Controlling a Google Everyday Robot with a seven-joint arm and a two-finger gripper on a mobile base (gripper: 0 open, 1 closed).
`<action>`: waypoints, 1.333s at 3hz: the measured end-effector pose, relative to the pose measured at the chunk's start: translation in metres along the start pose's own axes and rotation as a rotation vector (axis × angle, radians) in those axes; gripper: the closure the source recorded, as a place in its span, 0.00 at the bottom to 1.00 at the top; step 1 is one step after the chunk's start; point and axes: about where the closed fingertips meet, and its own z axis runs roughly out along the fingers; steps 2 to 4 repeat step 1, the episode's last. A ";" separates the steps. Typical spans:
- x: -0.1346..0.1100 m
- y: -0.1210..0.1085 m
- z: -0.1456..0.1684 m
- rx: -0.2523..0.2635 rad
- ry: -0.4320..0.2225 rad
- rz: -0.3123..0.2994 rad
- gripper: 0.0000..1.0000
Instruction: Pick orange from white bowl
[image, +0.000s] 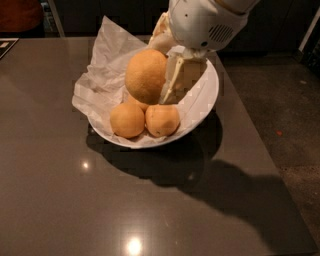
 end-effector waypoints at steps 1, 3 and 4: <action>-0.009 0.012 -0.015 0.012 -0.006 -0.023 1.00; -0.009 0.012 -0.015 0.012 -0.006 -0.023 1.00; -0.009 0.012 -0.015 0.012 -0.006 -0.023 1.00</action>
Offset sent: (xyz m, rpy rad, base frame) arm 0.0000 0.0000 0.0000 0.0000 0.0000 0.0000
